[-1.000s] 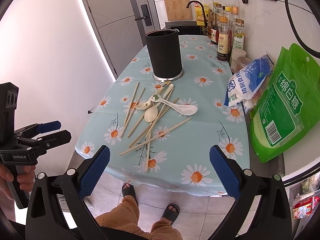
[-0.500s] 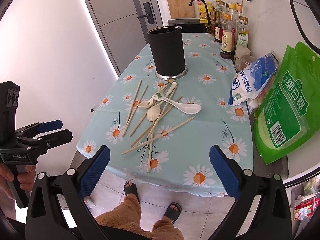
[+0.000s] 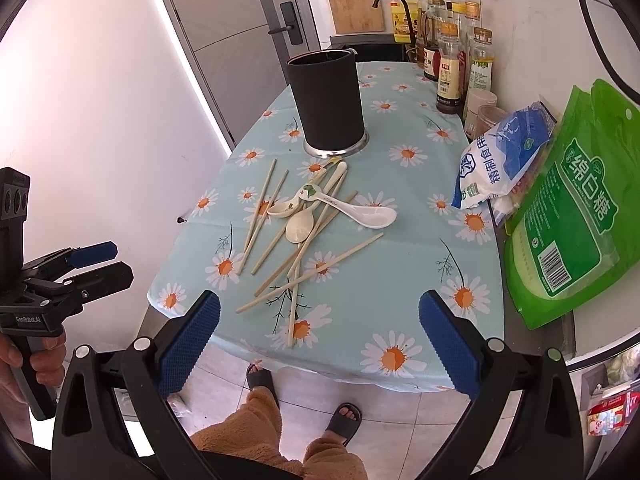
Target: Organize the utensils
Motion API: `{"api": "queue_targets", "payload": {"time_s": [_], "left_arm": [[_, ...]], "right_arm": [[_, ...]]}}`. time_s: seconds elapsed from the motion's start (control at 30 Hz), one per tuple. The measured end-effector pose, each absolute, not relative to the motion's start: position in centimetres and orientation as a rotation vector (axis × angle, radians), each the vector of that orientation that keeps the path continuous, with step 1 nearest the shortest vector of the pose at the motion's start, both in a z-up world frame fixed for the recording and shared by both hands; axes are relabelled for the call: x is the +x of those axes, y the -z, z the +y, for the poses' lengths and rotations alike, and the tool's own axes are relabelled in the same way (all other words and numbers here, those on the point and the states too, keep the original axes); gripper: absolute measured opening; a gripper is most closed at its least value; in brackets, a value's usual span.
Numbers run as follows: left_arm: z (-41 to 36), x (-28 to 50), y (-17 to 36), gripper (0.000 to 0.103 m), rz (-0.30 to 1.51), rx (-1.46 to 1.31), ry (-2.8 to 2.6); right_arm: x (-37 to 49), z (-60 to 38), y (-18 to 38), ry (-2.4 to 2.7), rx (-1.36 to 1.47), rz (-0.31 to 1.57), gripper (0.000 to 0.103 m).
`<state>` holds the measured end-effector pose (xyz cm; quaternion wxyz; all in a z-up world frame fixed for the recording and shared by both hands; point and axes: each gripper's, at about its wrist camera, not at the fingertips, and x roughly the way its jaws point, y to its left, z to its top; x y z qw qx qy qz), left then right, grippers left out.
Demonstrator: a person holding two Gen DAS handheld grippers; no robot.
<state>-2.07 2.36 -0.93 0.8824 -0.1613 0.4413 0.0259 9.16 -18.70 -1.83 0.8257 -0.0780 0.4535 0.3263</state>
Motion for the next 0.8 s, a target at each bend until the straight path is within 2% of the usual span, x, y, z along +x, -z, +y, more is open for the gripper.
{"api": "queue_targets", "payload": {"time_s": [0.8], "left_arm": [[3.0,-0.2,0.7,0.096,0.939,-0.330,-0.034]], "right_arm": [[11.5,-19.5,1.7,-0.674,-0.119,1.005,0.099]]}}
